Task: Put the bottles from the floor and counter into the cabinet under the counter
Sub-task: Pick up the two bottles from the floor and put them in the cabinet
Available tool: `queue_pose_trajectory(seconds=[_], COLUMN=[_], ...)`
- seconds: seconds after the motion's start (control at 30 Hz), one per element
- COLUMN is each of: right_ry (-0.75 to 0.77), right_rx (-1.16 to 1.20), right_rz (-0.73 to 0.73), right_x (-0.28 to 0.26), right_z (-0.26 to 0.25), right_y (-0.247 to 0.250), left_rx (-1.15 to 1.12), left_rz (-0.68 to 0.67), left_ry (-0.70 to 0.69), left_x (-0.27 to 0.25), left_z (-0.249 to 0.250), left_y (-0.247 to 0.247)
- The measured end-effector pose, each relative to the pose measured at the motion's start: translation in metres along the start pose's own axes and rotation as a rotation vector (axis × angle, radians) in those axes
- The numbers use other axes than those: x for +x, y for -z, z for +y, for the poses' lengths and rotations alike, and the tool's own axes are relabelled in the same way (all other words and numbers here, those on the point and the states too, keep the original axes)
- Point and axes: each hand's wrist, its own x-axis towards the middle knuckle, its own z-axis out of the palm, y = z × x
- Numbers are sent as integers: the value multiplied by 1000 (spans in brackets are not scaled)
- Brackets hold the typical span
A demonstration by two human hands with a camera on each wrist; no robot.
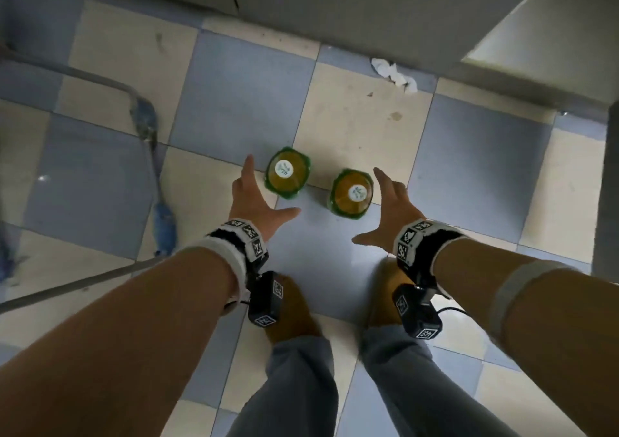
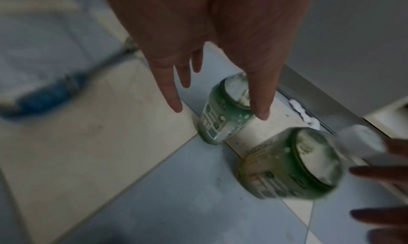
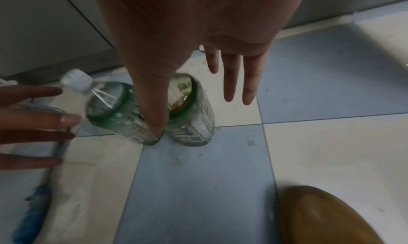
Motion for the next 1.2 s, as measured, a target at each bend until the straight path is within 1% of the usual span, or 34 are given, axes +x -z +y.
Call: queue_pose_trajectory(seconds=[0.07,0.13,0.23,0.27,0.33,0.43,0.57,0.67,0.8,0.9,0.97,1.03,1.1,1.2], right_ry=[51,82,84,82,63,12,-93,-171,-234,-268,-265,-231,-205,-148], right_rx=[51,73,50,34,26,86,207,306,413,411,412,414,421,472], right_rz=[38,75,144,143,126,133,151,229,353,443,489,548,583,623], right_x=[26,44,55,54,44,7,-72,-140,-220,-258,-270,-267,-252,-211], right_z=[2,-1,-2,-2,-1,-1,-2,5,27,54,76,100,119,144], right_y=[-13,-24,-31,-28,-19,10,77,149,260,336,379,417,447,485], left_rx=[-72,-131,-135,-121,-106,-96,-109,-102,-128,-133,-136,-150,-173,-216], left_rz=[9,48,127,138,116,59,-32,-60,-101,-120,-127,-111,-99,-61], left_ry=[-31,-60,-56,-60,-74,-113,-172,-229,-376,-518,-589,-638,-657,-667], left_x=[26,44,50,48,38,5,-61,-113,-176,-210,-220,-216,-205,-176], left_z=[-7,-13,-14,-10,3,35,103,175,288,369,418,461,496,541], left_y=[-20,-35,-45,-44,-38,-23,0,13,24,19,7,-10,-30,-59])
